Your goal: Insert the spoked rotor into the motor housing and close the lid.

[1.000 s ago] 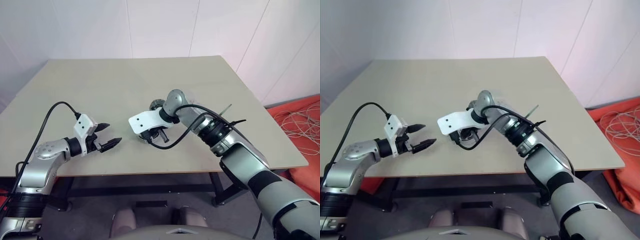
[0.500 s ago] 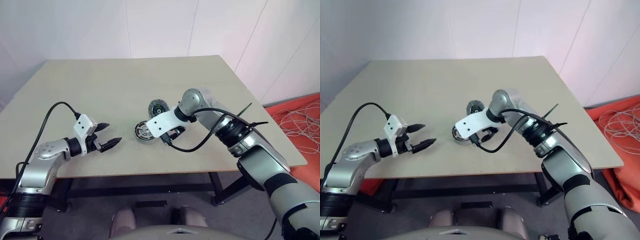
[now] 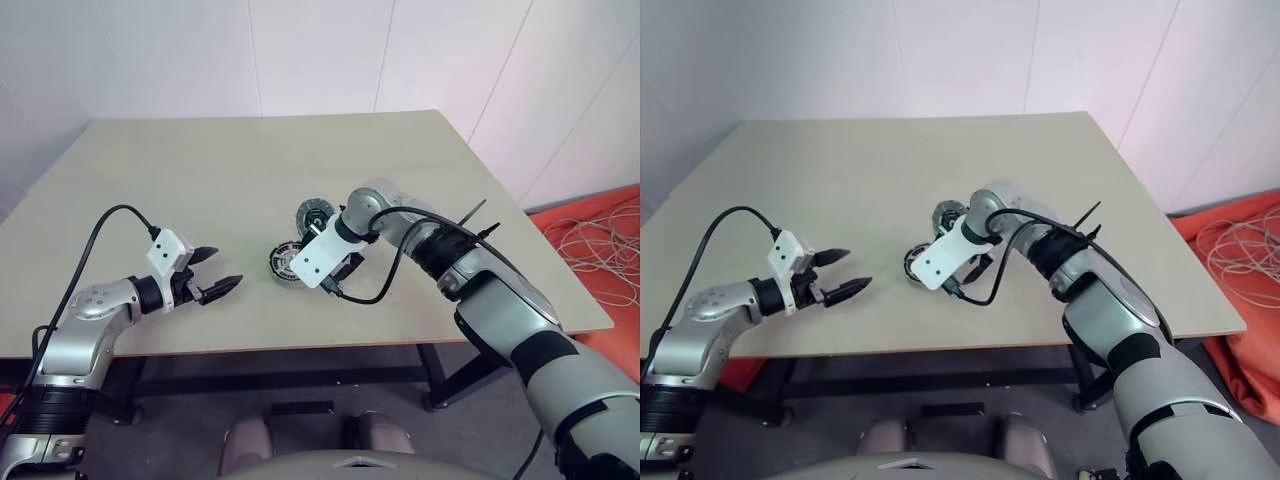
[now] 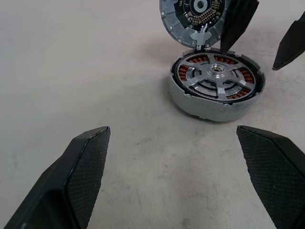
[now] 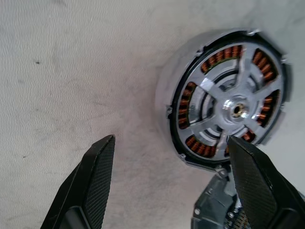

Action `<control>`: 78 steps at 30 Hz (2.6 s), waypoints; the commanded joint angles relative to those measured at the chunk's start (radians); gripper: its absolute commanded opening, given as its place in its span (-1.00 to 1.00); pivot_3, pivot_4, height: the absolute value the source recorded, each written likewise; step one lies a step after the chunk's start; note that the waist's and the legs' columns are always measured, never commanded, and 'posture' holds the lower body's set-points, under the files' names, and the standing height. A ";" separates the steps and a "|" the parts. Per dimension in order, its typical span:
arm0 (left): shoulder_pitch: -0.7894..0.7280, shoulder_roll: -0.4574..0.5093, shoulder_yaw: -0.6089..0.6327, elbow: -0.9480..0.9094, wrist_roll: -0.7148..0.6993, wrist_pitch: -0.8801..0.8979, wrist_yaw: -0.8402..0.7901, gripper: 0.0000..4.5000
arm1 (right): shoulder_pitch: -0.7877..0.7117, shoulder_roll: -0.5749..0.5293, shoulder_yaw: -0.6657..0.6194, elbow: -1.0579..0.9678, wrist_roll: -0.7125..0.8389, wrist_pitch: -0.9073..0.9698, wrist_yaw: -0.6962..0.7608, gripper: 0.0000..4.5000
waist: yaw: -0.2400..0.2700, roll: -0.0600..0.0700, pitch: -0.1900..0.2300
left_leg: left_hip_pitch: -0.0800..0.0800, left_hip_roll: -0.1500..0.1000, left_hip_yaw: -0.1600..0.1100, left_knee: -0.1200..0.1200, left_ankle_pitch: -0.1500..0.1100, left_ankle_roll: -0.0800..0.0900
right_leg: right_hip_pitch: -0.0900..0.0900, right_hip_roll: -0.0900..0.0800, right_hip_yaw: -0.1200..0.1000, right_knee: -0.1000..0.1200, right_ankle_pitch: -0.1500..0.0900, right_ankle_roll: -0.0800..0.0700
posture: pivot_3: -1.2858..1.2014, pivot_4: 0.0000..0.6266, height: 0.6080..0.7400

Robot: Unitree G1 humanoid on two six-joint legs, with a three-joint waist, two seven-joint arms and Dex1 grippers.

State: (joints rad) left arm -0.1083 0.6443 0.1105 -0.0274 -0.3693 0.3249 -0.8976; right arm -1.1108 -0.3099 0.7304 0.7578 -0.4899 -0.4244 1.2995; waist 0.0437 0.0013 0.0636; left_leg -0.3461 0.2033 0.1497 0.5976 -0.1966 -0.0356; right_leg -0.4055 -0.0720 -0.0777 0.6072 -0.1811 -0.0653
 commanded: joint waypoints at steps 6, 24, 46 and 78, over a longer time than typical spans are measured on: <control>-0.011 -0.004 0.014 -0.035 -0.009 -0.007 0.016 1.00 | -0.045 0.021 0.001 0.086 -0.037 -0.068 -0.020 0.79 | -0.002 0.000 0.000 | 0.000 0.000 0.000 0.000 0.000 0.000 | -0.001 0.000 0.000 0.000 0.001 -0.002 | 0.03 -1.00 1.00; -0.024 -0.014 0.009 -0.035 -0.007 -0.004 0.029 1.00 | -0.047 0.069 -0.029 0.065 -0.048 0.082 0.018 -1.00 | -0.001 0.000 0.000 | 0.002 0.000 0.000 0.000 0.000 0.000 | 0.001 0.000 0.000 0.001 -0.002 0.003 | 0.03 -1.00 1.00; -0.082 -0.031 -0.028 0.025 0.025 -0.001 0.041 1.00 | 0.001 0.079 -0.007 -0.314 -0.010 0.601 0.270 -1.00 | 0.001 0.001 0.001 | -0.002 0.002 -0.001 0.000 0.000 0.000 | -0.002 0.001 0.000 0.001 0.000 -0.001 | 0.03 -1.00 1.00; -0.100 -0.063 -0.011 0.030 -0.002 0.020 0.044 1.00 | -0.213 0.109 -0.459 -0.487 0.328 0.929 -0.001 0.98 | 0.009 0.001 0.001 | 0.001 0.001 -0.001 -0.001 0.001 -0.002 | 0.000 0.001 0.000 0.001 -0.002 0.003 | 0.03 -1.00 1.00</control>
State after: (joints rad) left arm -0.1947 0.5749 0.0717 0.0307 -0.3454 0.3404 -0.8454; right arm -1.2959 -0.1753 0.3505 0.2388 -0.1974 0.4806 1.3587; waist 0.0528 0.0023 0.0650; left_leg -0.3440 0.2044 0.1484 0.5966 -0.1955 -0.0376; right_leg -0.4050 -0.0712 -0.0777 0.6080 -0.1835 -0.0623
